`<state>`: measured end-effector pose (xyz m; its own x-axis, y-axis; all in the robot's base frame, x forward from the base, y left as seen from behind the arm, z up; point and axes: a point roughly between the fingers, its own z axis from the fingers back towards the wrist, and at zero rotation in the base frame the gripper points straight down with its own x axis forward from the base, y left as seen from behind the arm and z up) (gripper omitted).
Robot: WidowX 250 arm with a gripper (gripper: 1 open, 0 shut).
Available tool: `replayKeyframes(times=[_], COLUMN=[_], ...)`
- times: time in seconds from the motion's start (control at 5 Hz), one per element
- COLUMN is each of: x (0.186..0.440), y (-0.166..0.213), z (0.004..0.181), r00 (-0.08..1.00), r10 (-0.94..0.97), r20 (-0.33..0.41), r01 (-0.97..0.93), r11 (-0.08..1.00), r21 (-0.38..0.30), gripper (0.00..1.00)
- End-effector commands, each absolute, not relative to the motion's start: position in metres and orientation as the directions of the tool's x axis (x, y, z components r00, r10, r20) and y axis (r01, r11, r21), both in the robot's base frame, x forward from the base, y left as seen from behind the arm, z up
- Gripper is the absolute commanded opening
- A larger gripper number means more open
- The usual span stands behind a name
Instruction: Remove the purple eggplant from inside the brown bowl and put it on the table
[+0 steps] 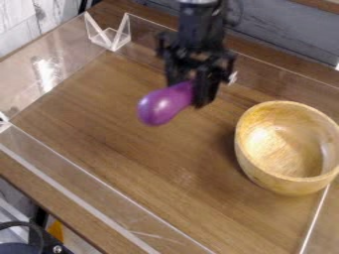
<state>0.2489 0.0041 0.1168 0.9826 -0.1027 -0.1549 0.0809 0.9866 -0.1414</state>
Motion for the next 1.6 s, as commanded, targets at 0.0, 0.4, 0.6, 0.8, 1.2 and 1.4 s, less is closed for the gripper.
replayKeyframes(times=[0.0,0.4,0.6,0.8,1.2,1.4], x=[0.231,0.22,0.218,0.217,0.233,0.247], y=[0.017,0.023,0.009,0.0,-0.018,-0.019], z=[0.097,0.053,0.046,0.036,0.033,0.036], r00=[0.993,0.995,0.995,0.992,0.995,1.0], r10=[-0.025,0.044,0.06,0.102,0.094,0.028], r20=[-0.114,-0.086,-0.082,-0.069,-0.024,-0.004], r01=[0.01,-0.057,-0.073,-0.112,-0.097,-0.028], r11=[0.991,0.985,0.984,0.981,0.987,0.994], r21=[-0.134,-0.162,-0.164,-0.159,-0.132,-0.11], gripper=[0.0,0.0,0.0,0.0,0.0,0.0])
